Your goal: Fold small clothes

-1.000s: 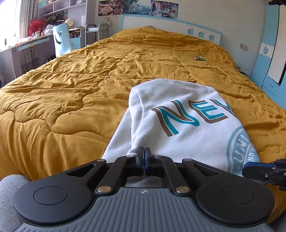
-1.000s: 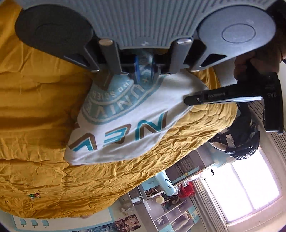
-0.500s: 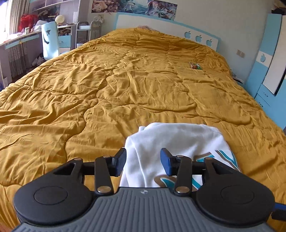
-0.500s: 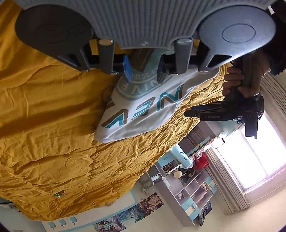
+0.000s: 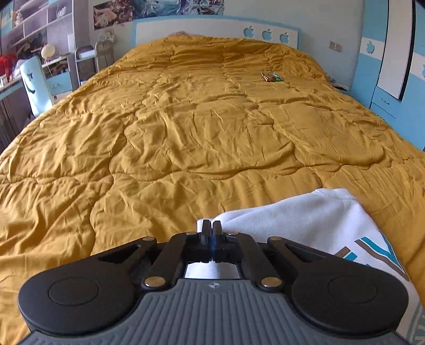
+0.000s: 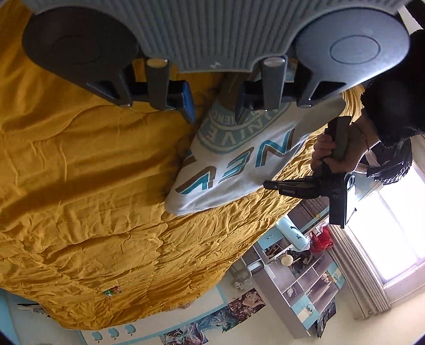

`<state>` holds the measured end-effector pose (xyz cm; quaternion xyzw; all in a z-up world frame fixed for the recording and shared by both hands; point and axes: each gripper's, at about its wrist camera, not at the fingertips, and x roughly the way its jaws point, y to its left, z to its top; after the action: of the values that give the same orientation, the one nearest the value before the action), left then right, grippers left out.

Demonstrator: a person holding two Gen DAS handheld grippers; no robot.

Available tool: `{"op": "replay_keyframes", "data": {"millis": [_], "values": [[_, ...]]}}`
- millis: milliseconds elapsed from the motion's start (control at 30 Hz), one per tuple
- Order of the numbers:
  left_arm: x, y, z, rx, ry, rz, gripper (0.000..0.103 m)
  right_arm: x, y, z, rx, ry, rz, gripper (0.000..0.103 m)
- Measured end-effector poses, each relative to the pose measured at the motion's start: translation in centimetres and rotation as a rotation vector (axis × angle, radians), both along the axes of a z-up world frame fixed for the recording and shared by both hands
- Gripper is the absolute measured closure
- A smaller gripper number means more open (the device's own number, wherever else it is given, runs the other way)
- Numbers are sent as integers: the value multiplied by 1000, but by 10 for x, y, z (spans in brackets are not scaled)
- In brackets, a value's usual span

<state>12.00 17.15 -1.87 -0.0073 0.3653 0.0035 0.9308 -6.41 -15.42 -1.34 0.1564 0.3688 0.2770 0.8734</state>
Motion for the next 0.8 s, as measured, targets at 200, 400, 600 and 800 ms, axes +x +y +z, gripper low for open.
{"op": "replay_keyframes", "data": {"millis": [200,400,600,800], "values": [[16,-7,-2,97,8,-36,103,-3,12,2,-39,-17,20,73],[16,-23,-20,276,37,-56,103,-7,22,4,-70,-13,48,70],[15,-15,-28,319,75,17,90,-11,32,8,-86,-27,75,60],[2,-13,-15,357,69,49,64,-8,33,7,-104,-12,70,38]]}}
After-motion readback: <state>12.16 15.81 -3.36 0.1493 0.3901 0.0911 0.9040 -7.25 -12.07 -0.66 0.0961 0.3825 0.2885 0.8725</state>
